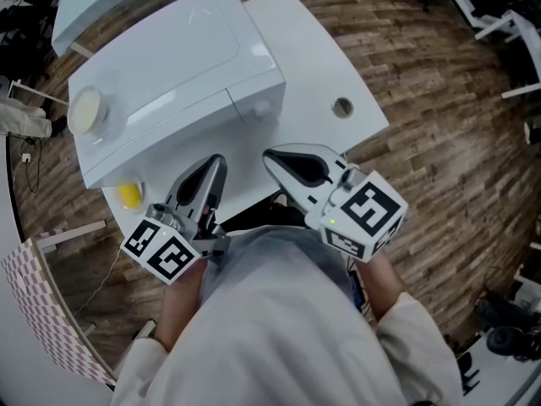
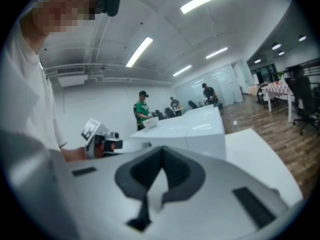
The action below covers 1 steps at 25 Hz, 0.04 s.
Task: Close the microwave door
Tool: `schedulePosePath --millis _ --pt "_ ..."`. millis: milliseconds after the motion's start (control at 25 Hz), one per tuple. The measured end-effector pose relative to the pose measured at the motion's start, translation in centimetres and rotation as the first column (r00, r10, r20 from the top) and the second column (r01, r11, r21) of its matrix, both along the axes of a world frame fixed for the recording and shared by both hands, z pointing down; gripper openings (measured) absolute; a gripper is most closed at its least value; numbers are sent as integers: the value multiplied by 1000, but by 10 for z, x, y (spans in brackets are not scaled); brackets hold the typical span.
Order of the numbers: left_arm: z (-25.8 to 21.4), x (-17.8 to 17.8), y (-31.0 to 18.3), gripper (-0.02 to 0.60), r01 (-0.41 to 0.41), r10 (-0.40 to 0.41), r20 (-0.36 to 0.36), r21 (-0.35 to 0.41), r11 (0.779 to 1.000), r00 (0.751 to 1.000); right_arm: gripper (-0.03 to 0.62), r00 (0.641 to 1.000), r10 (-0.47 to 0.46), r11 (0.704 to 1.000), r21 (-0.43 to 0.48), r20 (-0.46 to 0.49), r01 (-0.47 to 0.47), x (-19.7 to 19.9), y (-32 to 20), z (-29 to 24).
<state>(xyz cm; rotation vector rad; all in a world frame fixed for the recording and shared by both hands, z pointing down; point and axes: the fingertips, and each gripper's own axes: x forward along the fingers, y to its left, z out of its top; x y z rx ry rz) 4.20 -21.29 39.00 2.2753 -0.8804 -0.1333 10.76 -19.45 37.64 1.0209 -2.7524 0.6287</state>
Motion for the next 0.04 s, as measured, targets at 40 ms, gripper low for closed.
schedulePosePath --millis 40 --pt "1 -1 0 14 0 0 0 -2 1000 1000 23 1000 -1 1000 0 1 1 -1 0 0"
